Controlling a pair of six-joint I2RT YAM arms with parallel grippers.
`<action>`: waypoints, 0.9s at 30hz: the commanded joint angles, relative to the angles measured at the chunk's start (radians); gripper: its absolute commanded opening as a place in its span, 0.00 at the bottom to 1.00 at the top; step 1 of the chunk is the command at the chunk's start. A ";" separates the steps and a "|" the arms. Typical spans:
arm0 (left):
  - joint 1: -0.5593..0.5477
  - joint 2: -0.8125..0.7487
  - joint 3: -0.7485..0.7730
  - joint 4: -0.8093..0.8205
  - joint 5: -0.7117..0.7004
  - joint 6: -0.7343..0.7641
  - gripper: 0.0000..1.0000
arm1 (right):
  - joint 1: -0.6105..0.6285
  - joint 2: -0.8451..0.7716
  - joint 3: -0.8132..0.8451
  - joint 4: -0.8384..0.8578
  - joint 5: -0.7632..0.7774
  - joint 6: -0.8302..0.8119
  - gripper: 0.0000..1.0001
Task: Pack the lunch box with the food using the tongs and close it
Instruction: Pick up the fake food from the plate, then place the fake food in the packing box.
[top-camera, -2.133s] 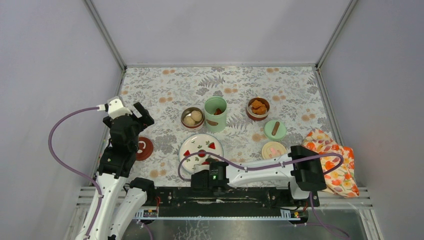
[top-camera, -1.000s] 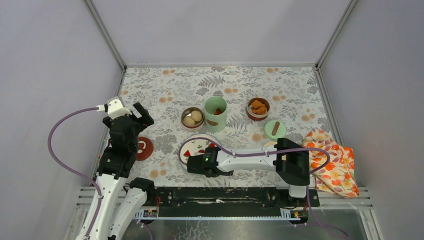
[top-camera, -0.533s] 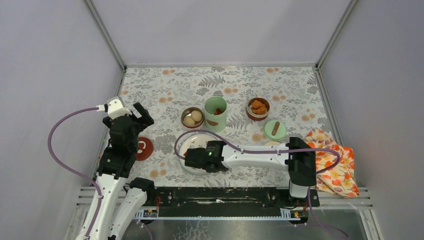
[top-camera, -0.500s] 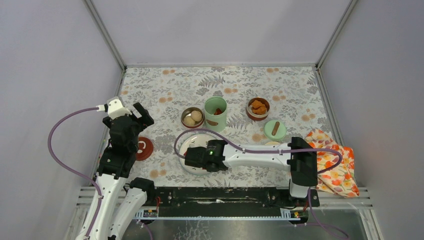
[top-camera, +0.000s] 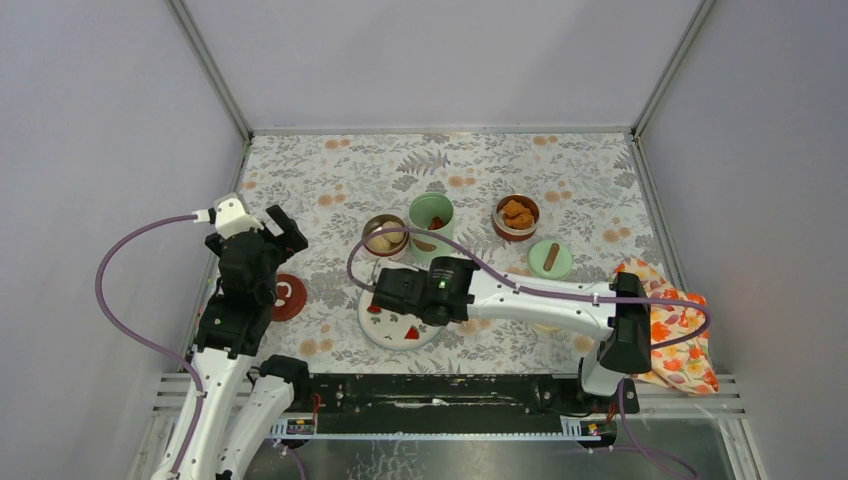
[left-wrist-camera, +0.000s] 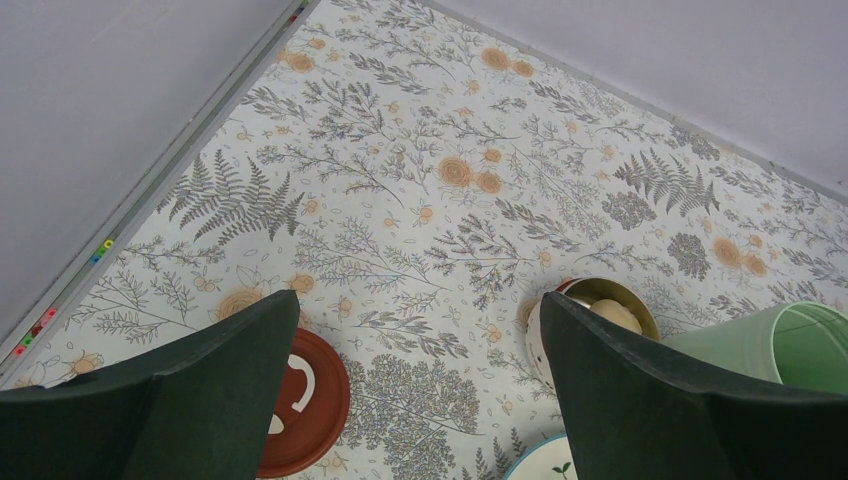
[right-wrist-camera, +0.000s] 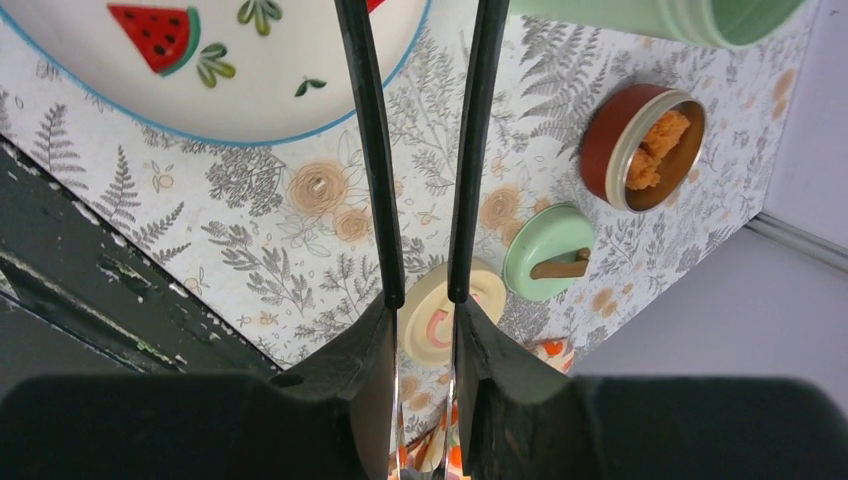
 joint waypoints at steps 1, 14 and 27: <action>0.010 -0.013 0.000 0.033 0.005 0.004 0.98 | -0.038 -0.083 0.115 -0.019 0.072 -0.006 0.13; 0.011 -0.013 0.000 0.033 0.009 0.004 0.98 | -0.220 -0.113 0.246 0.014 0.072 0.004 0.15; 0.010 -0.015 0.000 0.033 0.014 0.004 0.98 | -0.375 -0.051 0.117 0.195 -0.070 -0.018 0.16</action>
